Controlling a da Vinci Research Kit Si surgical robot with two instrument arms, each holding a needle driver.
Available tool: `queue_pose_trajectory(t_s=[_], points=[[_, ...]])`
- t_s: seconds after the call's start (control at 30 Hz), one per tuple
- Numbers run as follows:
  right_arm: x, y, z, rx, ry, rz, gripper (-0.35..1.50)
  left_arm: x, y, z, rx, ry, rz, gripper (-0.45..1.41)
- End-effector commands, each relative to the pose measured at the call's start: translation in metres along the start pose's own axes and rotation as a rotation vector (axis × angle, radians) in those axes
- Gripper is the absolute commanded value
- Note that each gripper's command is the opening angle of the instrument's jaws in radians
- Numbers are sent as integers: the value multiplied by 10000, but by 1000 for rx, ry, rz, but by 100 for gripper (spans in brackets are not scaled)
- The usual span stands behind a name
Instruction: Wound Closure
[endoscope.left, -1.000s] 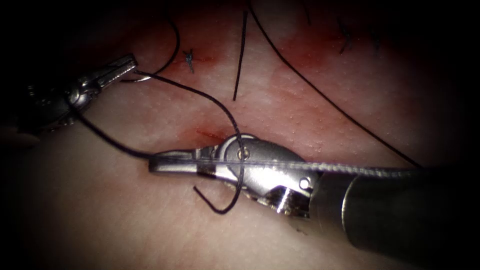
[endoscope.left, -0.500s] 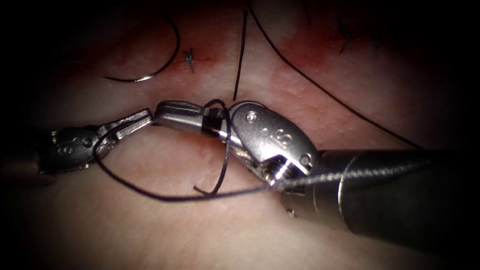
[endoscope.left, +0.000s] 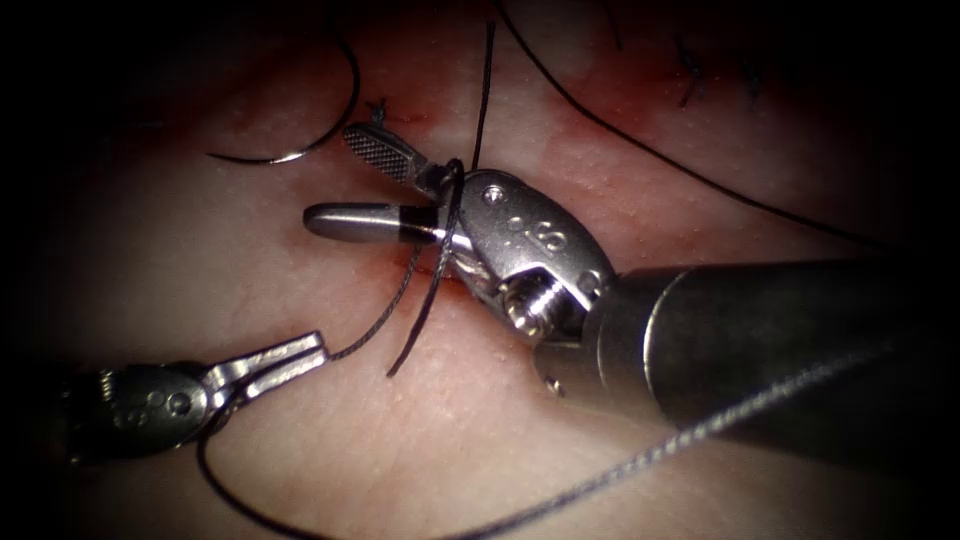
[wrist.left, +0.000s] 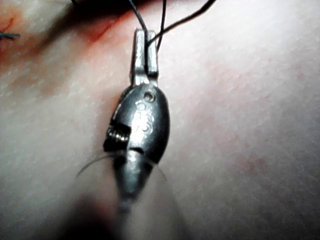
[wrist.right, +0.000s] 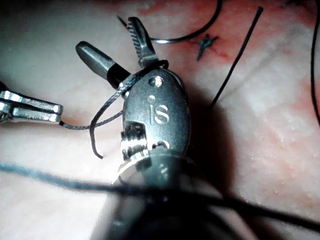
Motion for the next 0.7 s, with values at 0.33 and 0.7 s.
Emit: queue_pose_trajectory(t_s=[0.33, 0.7], points=[[-36, -7, 10, 46, -198, -57, 86, 73, -41, 6, -92, 57, -2, -45], [-62, -22, 12, 230, -350, -100, 89, 95, -100, 28, -146, 58, -42, -45]])
